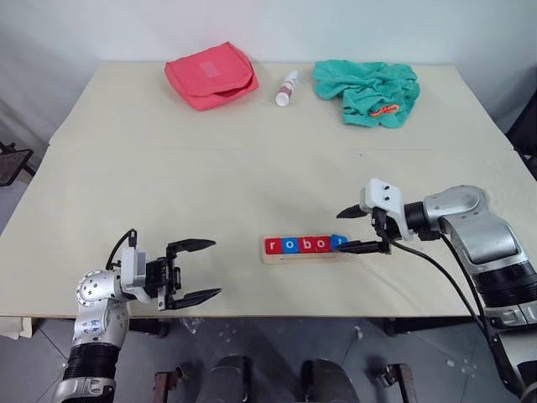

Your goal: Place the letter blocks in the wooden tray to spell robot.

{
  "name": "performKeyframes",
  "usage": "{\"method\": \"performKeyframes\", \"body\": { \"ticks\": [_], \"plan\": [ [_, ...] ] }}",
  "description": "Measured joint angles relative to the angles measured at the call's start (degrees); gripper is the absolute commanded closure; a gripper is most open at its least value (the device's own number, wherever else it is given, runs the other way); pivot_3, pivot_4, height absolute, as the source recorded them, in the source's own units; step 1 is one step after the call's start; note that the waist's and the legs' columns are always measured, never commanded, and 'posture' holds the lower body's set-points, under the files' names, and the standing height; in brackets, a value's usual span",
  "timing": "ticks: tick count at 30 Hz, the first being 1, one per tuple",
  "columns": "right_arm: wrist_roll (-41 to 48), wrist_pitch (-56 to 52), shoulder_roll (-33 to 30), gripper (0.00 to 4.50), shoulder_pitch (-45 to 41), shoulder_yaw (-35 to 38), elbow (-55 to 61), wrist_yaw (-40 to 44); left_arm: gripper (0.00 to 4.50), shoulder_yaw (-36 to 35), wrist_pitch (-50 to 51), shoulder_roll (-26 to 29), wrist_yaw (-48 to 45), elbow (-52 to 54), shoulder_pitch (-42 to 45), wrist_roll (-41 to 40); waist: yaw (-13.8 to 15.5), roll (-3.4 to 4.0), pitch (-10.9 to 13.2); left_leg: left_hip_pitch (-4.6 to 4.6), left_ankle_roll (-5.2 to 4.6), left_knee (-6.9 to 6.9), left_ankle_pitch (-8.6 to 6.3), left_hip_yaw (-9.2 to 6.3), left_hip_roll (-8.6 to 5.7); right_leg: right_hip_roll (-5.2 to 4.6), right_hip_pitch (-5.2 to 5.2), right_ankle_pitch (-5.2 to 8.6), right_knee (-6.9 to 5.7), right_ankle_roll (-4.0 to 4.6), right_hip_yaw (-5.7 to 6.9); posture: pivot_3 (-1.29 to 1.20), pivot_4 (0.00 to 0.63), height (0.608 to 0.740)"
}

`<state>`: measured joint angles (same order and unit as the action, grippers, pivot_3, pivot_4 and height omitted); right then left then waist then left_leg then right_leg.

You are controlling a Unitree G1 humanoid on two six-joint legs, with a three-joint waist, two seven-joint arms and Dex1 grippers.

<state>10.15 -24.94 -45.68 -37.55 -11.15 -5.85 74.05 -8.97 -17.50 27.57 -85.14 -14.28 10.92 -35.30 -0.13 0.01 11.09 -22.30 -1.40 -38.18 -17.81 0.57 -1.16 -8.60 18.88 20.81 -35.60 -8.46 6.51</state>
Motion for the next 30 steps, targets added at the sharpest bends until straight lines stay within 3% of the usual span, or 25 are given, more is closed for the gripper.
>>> {"method": "performKeyframes", "body": {
  "ticks": [9,24,30],
  "plan": [
    [-0.88,1.69,3.27,4.45,-0.84,-0.29,-5.19,-1.72,0.0,0.0,-0.02,-0.02,-0.25,-0.11,0.02,0.02,0.0,0.0,0.0,-0.01,0.0,0.0,0.0,-0.01,-0.01,0.0,0.0,0.0,0.0,0.0,0.0,0.0,0.15,0.74],
    [-0.67,2.13,3.27,4.45,0.5,-0.15,-3.13,-3.61,0.0,-0.05,-0.13,0.01,-0.26,-0.15,-0.12,0.03,0.02,0.0,0.0,0.0,0.0,0.01,0.0,-0.01,0.0,0.0,0.0,0.0,0.0,0.0,0.01,0.0,0.15,0.74],
    [0.71,-0.1,-3.1,4.45,6.64,3.49,2.5,-3.24,0.0,-0.06,-0.35,0.0,-0.69,-0.54,0.16,0.12,0.57,0.0,0.0,-0.02,-0.01,0.01,-0.01,-0.09,-0.04,-0.01,-0.05,0.0,0.05,0.0,0.04,0.0,0.15,0.74]
  ]
}}
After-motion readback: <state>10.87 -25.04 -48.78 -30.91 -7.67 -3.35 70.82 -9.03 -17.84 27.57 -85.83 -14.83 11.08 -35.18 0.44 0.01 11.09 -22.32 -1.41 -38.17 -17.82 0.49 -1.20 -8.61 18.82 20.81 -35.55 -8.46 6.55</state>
